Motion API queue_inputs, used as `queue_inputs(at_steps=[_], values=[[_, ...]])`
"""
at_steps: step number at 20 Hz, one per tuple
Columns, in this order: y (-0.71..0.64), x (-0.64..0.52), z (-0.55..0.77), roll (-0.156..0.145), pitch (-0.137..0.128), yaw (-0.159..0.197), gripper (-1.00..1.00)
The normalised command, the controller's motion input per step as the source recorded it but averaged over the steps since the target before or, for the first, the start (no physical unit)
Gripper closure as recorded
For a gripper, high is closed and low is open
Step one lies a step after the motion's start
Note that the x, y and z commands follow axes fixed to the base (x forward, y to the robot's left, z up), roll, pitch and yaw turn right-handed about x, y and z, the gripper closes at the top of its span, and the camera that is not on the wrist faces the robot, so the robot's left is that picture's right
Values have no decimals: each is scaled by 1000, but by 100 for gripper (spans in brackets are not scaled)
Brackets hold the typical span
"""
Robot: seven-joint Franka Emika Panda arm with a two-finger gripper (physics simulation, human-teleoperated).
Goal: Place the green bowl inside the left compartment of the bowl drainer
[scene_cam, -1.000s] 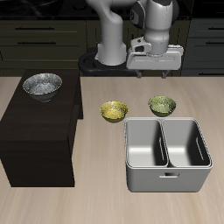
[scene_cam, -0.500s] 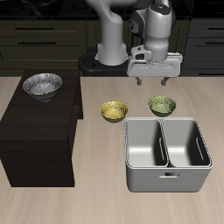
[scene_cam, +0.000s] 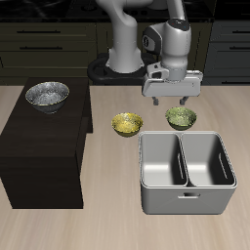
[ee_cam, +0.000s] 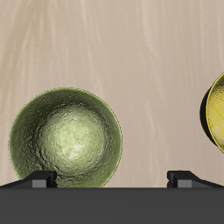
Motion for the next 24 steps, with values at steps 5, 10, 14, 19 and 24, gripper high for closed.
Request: queue_inputs(at_steps=[5, 10, 14, 19, 24], values=[[-60, 0, -241, -1, 33, -23, -100], [-25, 16, -294, -3, 49, 2, -100], [4, -15, -272, 6, 44, -2, -100], [40, 64, -175, 51, 44, -30, -100], [-11, 60, -136, 2, 17, -2, 100]])
